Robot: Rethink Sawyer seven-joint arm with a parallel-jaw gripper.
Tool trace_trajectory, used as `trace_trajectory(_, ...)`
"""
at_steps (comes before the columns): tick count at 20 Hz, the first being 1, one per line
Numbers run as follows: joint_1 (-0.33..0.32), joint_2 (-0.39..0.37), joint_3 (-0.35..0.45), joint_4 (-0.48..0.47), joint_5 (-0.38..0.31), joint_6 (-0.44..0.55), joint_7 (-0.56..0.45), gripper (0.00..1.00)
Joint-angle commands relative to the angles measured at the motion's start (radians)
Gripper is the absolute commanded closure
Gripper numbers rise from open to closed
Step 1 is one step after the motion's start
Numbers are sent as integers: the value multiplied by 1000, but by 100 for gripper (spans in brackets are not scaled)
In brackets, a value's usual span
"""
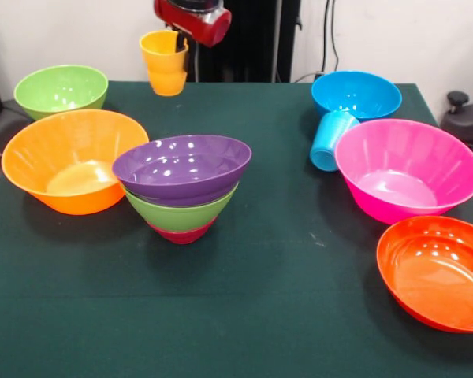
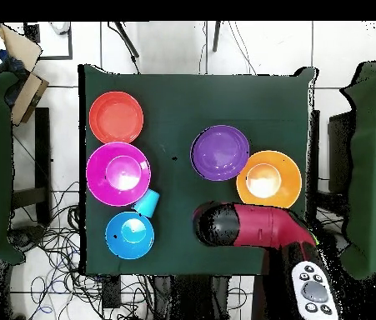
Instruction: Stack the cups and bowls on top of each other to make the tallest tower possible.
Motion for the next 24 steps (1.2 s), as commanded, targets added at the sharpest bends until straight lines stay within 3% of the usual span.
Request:
trace_trajectory(1, -19, -28, 111, -134, 37, 87, -86, 100)
trace_trajectory(8, -18, 8, 105, -170, 50, 39, -35, 100)
trace_trajectory(15, -34, 45, 137, -185, 48, 21, -75, 100)
trace_trajectory(24, -15, 104, 136, -243, 33, 8, -41, 100)
